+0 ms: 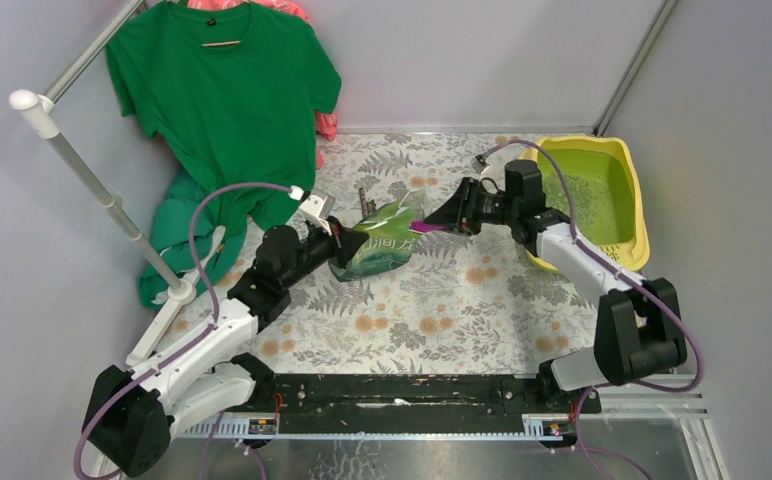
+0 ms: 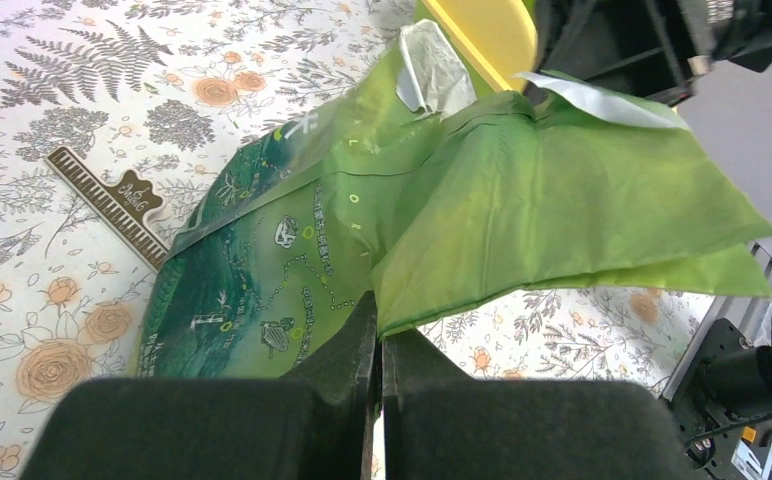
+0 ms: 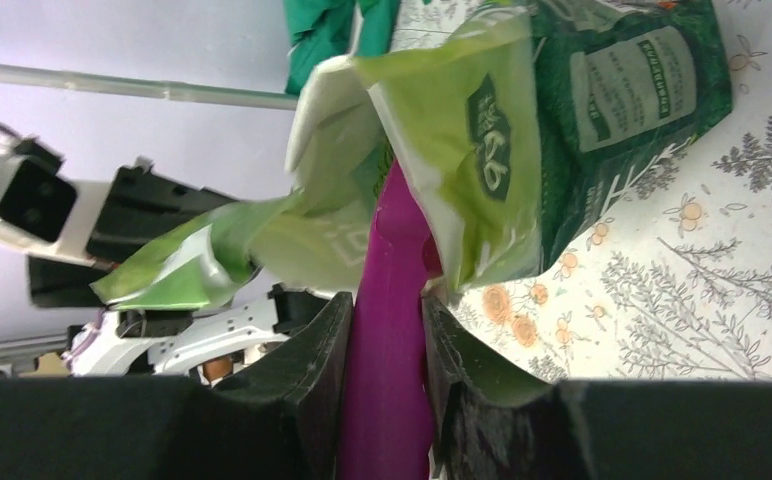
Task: Fill the litter box with clean litter
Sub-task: 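Scoop the cat litter from the cat litter bag.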
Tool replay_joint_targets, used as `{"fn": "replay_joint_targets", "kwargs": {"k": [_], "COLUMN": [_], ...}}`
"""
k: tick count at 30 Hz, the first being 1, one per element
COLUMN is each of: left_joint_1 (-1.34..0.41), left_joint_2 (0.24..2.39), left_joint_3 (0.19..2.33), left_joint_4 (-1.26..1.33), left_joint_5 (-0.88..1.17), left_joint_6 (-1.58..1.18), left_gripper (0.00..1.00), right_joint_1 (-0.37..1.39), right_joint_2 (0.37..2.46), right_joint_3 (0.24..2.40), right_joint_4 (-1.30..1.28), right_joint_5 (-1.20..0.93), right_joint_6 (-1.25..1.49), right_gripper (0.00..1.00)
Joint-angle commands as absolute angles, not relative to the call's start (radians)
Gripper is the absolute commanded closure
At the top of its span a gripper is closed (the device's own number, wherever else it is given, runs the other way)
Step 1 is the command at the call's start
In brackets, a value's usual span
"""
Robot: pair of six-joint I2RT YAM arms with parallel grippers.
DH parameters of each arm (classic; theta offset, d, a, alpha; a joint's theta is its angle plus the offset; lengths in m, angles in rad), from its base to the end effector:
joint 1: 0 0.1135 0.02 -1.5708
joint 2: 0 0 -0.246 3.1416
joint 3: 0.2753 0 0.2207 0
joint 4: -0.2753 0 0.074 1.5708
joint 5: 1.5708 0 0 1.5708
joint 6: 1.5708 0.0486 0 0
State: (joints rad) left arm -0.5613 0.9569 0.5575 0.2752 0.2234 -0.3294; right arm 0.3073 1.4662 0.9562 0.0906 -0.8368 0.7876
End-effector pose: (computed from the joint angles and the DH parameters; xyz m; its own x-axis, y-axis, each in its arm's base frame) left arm 0.1786 -0.1250 0.2722 -0.3273 -0.1668 -0.9301 0.6333 0.6917 -0.3469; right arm 0.2810 0.1270 0.2634 -0.8755 0.2202 -0.4301 -0.3239 0.3930 0.8606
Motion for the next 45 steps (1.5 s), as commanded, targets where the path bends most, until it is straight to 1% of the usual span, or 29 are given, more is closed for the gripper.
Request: {"fn": "replay_joint_targets", "kwargs": {"k": [1,6,15,17,22,26,31,36,38,40,45], "left_joint_1": [-0.544,-0.530,-0.517,-0.514,-0.510,-0.510,-0.505,-0.500,-0.489,-0.471,-0.416], "left_joint_2": [0.890,0.866,0.850,0.857,0.876,0.888,0.912,0.919,0.909,0.898,0.880], "left_joint_3": [0.633,0.655,0.676,0.679,0.680,0.689,0.691,0.690,0.684,0.678,0.675], "left_joint_4": [0.419,0.384,0.357,0.364,0.398,0.405,0.420,0.394,0.388,0.387,0.390], "left_joint_5": [0.226,0.231,0.237,0.241,0.252,0.255,0.240,0.171,0.145,0.141,0.172], "left_joint_6": [-0.336,-0.332,-0.331,-0.335,-0.356,-0.360,-0.362,-0.347,-0.341,-0.342,-0.357], "left_gripper": [0.99,0.99,0.99,0.99,0.99,0.99,0.99,0.99,0.99,0.99,0.99], "right_joint_1": [0.266,0.216,0.210,0.210,0.210,0.210,0.228,0.232,0.228,0.220,0.189], "right_joint_2": [1.350,1.282,1.341,1.355,1.384,1.406,1.498,1.518,1.500,1.475,1.422], "right_joint_3": [0.922,0.813,0.716,0.707,0.720,0.709,0.728,0.760,0.764,0.780,0.811], "right_joint_4": [0.092,0.136,0.502,0.556,0.560,0.628,0.815,0.788,0.739,0.622,0.500], "right_joint_5": [-0.969,-1.003,-0.983,-0.970,-0.918,-0.889,-0.875,-0.893,-0.902,-0.908,-0.925], "right_joint_6": [0.824,0.854,1.089,1.117,1.112,1.152,1.290,1.281,1.252,1.196,1.138], "right_gripper": [1.00,1.00,1.00,1.00,1.00,1.00,1.00,1.00,1.00,1.00,1.00]}}
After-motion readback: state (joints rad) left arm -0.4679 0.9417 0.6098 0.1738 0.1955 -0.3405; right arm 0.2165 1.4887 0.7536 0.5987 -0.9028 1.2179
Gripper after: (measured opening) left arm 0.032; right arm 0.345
